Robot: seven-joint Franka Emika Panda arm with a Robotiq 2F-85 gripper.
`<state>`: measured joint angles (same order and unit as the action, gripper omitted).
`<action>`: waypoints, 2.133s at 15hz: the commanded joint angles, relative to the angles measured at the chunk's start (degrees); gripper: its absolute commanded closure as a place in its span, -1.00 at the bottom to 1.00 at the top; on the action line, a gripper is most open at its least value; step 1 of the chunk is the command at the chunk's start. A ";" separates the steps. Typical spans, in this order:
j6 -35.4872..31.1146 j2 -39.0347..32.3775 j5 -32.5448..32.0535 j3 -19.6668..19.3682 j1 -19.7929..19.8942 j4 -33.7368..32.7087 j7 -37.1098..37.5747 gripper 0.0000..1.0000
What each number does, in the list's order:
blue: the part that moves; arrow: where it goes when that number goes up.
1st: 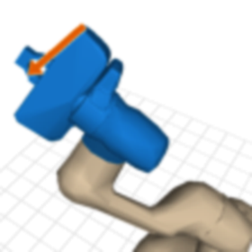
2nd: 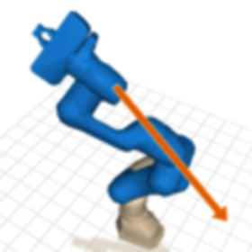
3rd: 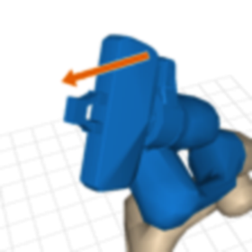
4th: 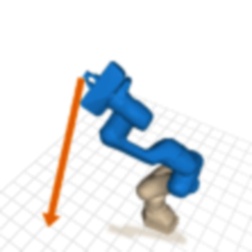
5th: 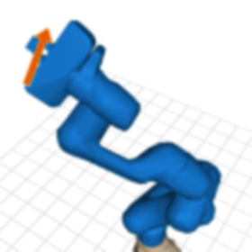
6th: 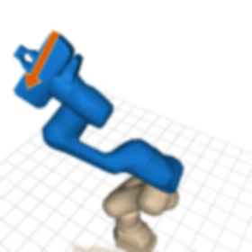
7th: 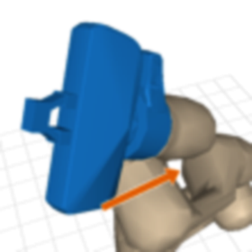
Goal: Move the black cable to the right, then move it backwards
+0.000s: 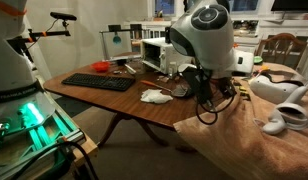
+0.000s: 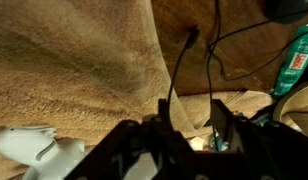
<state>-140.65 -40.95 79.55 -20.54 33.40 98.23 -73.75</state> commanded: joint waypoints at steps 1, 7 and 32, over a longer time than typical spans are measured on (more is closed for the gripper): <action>-0.92 4.31 -8.26 -2.52 -0.13 3.21 6.08 -0.65; 2.99 16.00 -32.67 -9.37 -2.43 11.70 15.31 -1.00; 10.85 59.43 -70.63 -11.37 -4.39 40.55 4.65 -1.00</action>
<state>-129.80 18.12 9.83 -30.15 30.86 138.83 -69.82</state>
